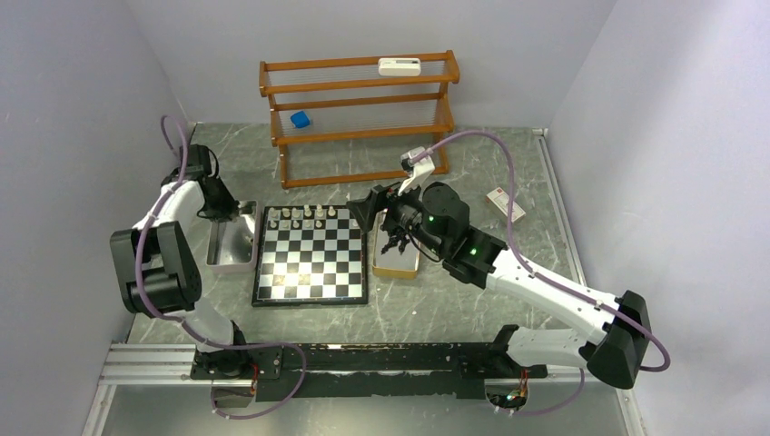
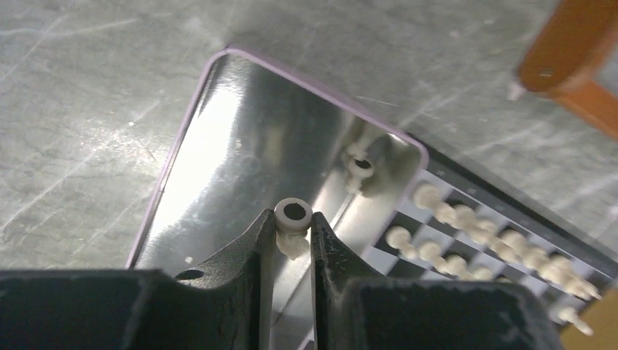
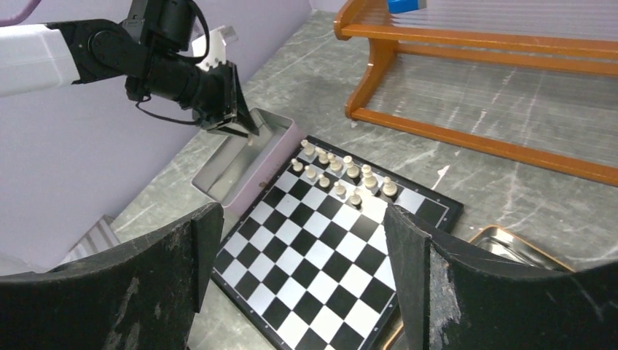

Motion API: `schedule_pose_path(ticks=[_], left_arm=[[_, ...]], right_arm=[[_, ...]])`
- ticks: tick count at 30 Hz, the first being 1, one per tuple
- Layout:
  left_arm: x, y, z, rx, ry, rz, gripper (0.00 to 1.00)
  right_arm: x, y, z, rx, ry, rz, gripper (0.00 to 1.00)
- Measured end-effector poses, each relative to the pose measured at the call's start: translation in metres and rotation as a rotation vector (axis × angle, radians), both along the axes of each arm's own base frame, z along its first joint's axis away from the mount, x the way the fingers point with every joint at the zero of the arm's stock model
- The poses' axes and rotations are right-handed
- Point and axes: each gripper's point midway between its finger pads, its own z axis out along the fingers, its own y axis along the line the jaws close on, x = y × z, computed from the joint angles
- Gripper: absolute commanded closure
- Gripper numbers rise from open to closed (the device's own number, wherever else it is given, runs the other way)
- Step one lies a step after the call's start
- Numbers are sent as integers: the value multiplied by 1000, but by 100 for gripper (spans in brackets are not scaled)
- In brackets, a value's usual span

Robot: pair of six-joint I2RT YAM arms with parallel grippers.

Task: Set up the chess pieces on the board
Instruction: Place the chess piece on the chessboard.

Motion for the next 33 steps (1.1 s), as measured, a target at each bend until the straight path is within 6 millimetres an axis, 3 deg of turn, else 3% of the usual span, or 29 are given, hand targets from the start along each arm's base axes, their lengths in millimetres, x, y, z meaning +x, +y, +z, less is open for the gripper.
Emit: schedule_pose_path(ticks=[6,13,24,33], left_arm=[[8,-20,42,-113,-131,-27,85],[8,-59,87,-305,-276,-88,85],[-23,-118,108,-656,-346,-133,85],[-42,-141,133,-814,-414,-161,85]], right_arm=[[-8,12,-2,46,-7,71,25],[-1,35,-29,47,2,114,30],[22,96,-66,0,-136,162,31],[19,138,-82,-67,-390,213,33]])
